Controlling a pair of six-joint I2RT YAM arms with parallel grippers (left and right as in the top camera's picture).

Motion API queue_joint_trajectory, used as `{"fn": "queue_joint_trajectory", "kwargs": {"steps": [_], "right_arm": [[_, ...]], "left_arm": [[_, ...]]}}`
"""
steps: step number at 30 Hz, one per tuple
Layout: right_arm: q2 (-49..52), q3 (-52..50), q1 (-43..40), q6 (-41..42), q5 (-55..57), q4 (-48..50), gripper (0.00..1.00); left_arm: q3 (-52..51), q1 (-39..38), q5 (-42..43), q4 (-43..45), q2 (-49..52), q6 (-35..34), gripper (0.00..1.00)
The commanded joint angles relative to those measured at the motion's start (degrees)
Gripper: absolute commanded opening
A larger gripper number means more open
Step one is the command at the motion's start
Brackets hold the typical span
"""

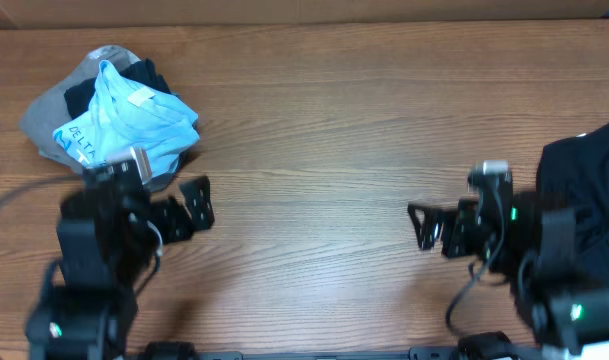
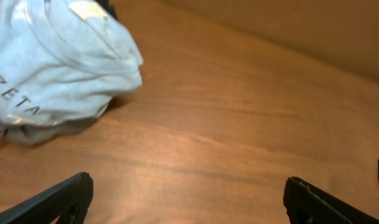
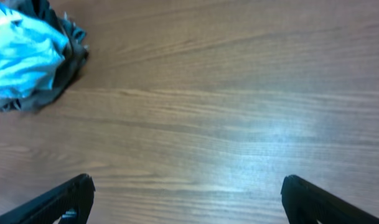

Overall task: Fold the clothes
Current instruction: 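Reach the right gripper to the black T-shirt at the right edge and grasp it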

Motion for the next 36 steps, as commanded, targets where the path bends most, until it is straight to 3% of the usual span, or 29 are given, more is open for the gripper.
{"fn": "queue_joint_trajectory", "kwargs": {"steps": [1, 4, 9, 16, 24, 36], "right_arm": [[7.8, 9.6, -0.2, -0.2, -3.0, -4.1, 1.0], [14.3, 15.3, -0.2, 0.6, -0.5, -7.0, 1.0], [23.7, 18.2, -3.7, 12.8, 15.3, -6.8, 1.0], [40.9, 18.2, -20.3, 23.0, 21.9, -3.7, 0.95], [54.3, 18.2, -32.9, 22.9, 20.9, 9.3, 0.85], [63.4, 18.2, -36.5, 23.0, 24.3, 16.3, 0.76]], "left_arm": [[10.8, 0.2, 0.7, -3.7, 6.9, 2.4, 1.0], [16.5, 0.2, 2.3, -5.7, 11.0, 1.9, 1.0], [18.4, 0.2, 9.2, -5.3, 14.5, 4.0, 1.0], [18.4, 0.2, 9.3, -7.8, 18.6, 4.5, 1.0], [18.4, 0.2, 9.5, -8.3, 20.5, 4.5, 1.0], [18.4, 0.2, 9.7, -8.5, 20.7, 4.5, 1.0]]}}
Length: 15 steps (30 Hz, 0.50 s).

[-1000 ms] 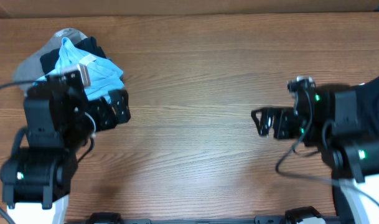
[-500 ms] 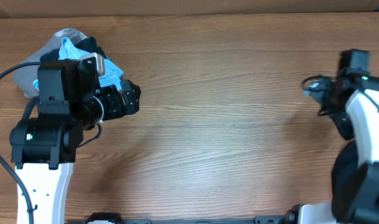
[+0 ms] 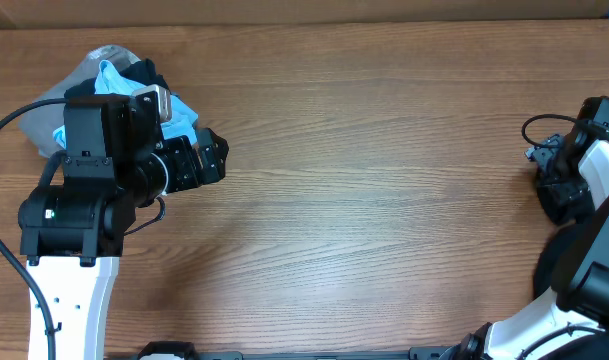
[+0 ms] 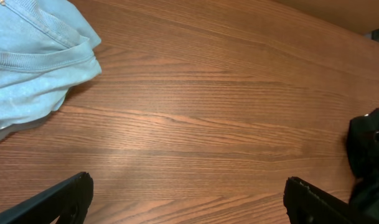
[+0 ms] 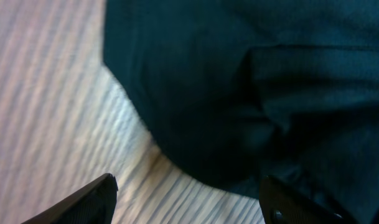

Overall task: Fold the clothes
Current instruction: 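Reach the right gripper to the black T-shirt at the right edge and grasp it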

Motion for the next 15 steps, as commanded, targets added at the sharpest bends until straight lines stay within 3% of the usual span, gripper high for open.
{"fn": "queue_joint_trajectory", "kwargs": {"steps": [1, 4, 6, 7, 12, 15], "right_arm": [[2.3, 1.0, -0.2, 0.4, 2.7, 0.8, 0.75], [3.9, 1.0, -0.2, 0.4, 3.2, 1.3, 0.72], [4.4, 1.0, -0.2, 0.4, 2.6, 1.9, 0.64], [4.5, 1.0, -0.2, 0.3, 2.0, 2.1, 0.57], [4.5, 1.0, -0.1, 0.2, -1.5, 1.4, 0.04], [4.2, 1.0, 0.7, -4.1, -9.2, 0.5, 0.04]], "left_arm": [[1.1, 0.2, 0.9, 0.0, 0.3, 1.7, 1.0], [1.1, 0.2, 0.9, 0.1, 0.3, 1.7, 1.0], [1.1, 0.2, 0.9, 0.1, 0.3, 1.7, 1.0], [1.1, 0.2, 0.9, 0.1, 0.3, 1.7, 1.0], [1.1, 0.2, 0.9, -0.1, 0.3, 1.7, 1.0], [1.1, 0.2, 1.3, -0.1, 0.3, 1.7, 1.0]]}}
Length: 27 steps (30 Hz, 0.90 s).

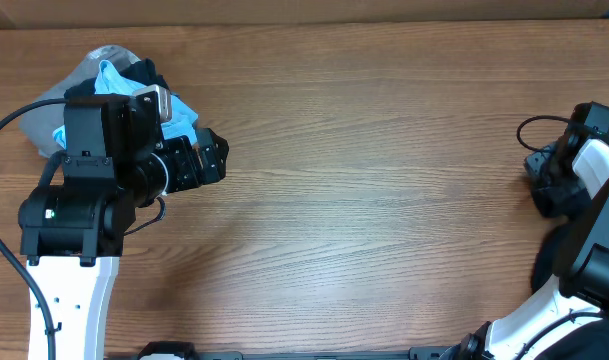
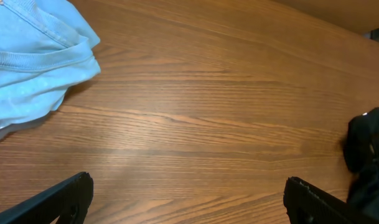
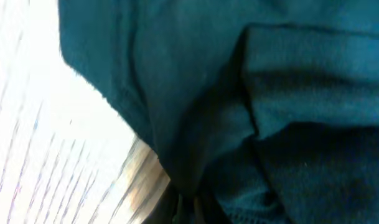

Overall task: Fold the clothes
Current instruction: 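Reach the right gripper to the black T-shirt at the right edge and grasp it, then drag the black T-shirt leftward onto the table center with the right gripper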

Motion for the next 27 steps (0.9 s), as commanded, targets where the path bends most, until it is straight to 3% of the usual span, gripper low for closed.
{"fn": "queue_joint_trajectory", "kwargs": {"steps": [1, 8, 12, 17, 18, 22, 23, 27], "right_arm": [[-0.3, 0.9, 1.3, -4.7, -9.9, -0.4, 0.04], [-6.0, 0.9, 12.9, -9.9, -21.9, -1.9, 0.04], [-10.2, 0.9, 26.5, -9.6, -23.8, -2.5, 0.04], [-11.2, 0.9, 47.8, -9.2, -23.7, -1.9, 0.04], [-11.2, 0.9, 51.7, -9.3, -23.4, -1.7, 0.1], [-11.2, 1.1, 66.8, -10.8, -15.0, -1.1, 0.56], [-11.3, 1.1, 69.4, -9.9, -11.6, -1.2, 0.63], [-12.9, 2.5, 73.7, -6.2, -0.1, -5.0, 0.7]], "left_arm": [[1.3, 0.2, 1.8, -0.1, 0.3, 1.7, 1.0], [5.1, 0.2, 1.4, -0.8, 0.3, 2.6, 1.0], [10.9, 0.2, -1.3, -3.5, 0.3, 4.8, 1.0], [19.3, 0.2, -10.9, -7.4, 0.3, 5.9, 1.0], [20.6, 0.2, -12.3, -8.0, 0.3, 6.1, 1.0], [22.7, 0.2, -13.4, -8.8, 0.3, 6.5, 1.0], [22.7, 0.2, -13.4, -8.9, 0.3, 6.7, 1.0], [22.7, 0.2, -13.3, -9.4, 0.4, 7.3, 1.0]]}}
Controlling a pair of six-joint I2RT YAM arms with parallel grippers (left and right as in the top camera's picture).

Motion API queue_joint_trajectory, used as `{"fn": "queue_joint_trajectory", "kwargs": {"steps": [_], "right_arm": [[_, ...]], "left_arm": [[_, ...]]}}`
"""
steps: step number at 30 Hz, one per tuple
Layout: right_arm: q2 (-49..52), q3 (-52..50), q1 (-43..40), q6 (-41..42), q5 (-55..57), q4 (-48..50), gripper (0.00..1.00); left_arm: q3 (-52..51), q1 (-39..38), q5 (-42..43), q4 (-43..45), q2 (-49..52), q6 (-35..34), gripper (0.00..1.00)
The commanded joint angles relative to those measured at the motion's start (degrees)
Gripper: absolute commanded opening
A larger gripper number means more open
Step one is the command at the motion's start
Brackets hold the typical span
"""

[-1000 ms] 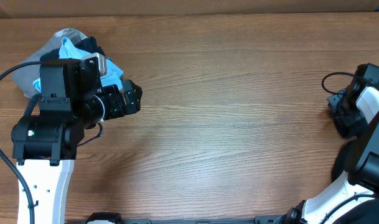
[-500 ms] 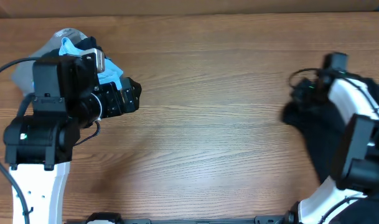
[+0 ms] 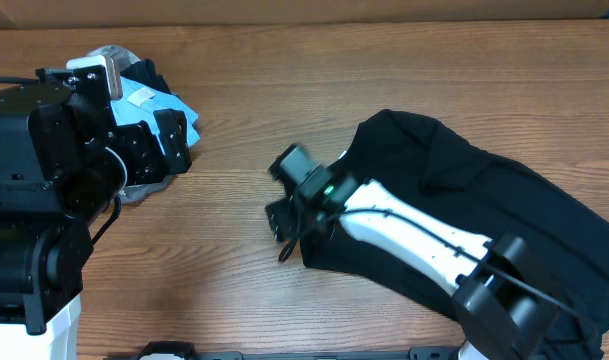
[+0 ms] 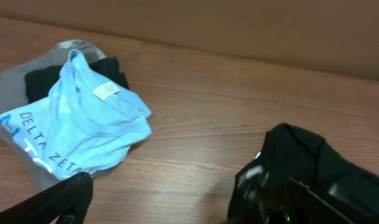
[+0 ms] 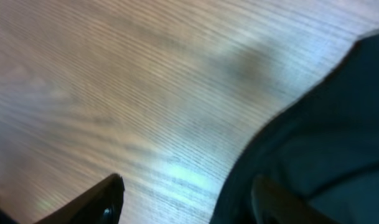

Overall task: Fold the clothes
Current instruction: 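Drag the black T-shirt leftward onto the table center with the right gripper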

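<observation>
A black garment [image 3: 464, 200] lies spread from the table's middle to the right edge. My right gripper [image 3: 284, 218] sits at its left edge, jaws open; in the right wrist view the right gripper [image 5: 188, 200] has bare wood between its fingers and the black garment [image 5: 326, 143] under the right one. A pile with a light blue shirt [image 3: 144, 105], printed "DELTA ZETA" [image 4: 37, 140], over grey and black clothes lies at the far left. My left gripper [image 3: 172, 142] is open just right of the pile, holding nothing [image 4: 189, 208].
The wooden table [image 3: 314, 90] has bare wood between the pile and the black garment. A cardboard-coloured wall [image 4: 239, 25] runs along the far edge. The right arm [image 3: 414, 235] lies across the black garment.
The right gripper, then shut on the black garment at the right edge, is now open at the table's middle with the garment spread behind it. The left gripper has moved back toward the pile.
Both grippers were open near the front, the black garment bunched at the right edge. Then the right gripper was open over that garment and the left beside the pile. Then the right was shut on the cloth. Now the garment lies across the middle, released.
</observation>
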Motion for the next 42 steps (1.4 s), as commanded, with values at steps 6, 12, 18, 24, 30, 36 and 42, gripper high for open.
{"fn": "queue_joint_trajectory", "kwargs": {"steps": [6, 12, 18, 24, 30, 36, 42], "right_arm": [[-10.1, 5.8, -8.9, 11.9, 18.7, -9.0, 0.72], [-19.4, 10.8, -23.8, 16.0, 17.1, -15.1, 0.72], [-28.6, 14.6, -35.1, 15.8, 13.2, -17.4, 0.75], [-36.3, 14.6, -41.2, 15.8, 10.5, -19.8, 0.78], [-38.2, 14.6, -41.4, 15.2, 10.5, -24.4, 0.83], [-36.6, 14.6, -41.4, 15.2, 11.0, -28.2, 0.85], [-35.1, 14.6, -41.4, 15.2, 11.0, -29.0, 0.86]], "left_arm": [[1.2, -0.7, 3.5, -0.6, 2.1, 3.2, 1.0], [1.2, -10.3, 4.2, -0.5, 9.9, 6.3, 1.0], [1.2, -22.3, 0.0, 0.6, 24.3, 8.7, 1.0], [1.2, -26.8, 1.8, 7.8, 39.3, 8.8, 1.0], [1.2, -28.1, 1.9, 13.6, 50.9, 10.4, 0.97], [1.2, -28.5, 4.9, 16.1, 58.5, 13.6, 0.82], [1.2, -28.7, 4.2, 16.0, 63.1, 14.7, 0.54]]}}
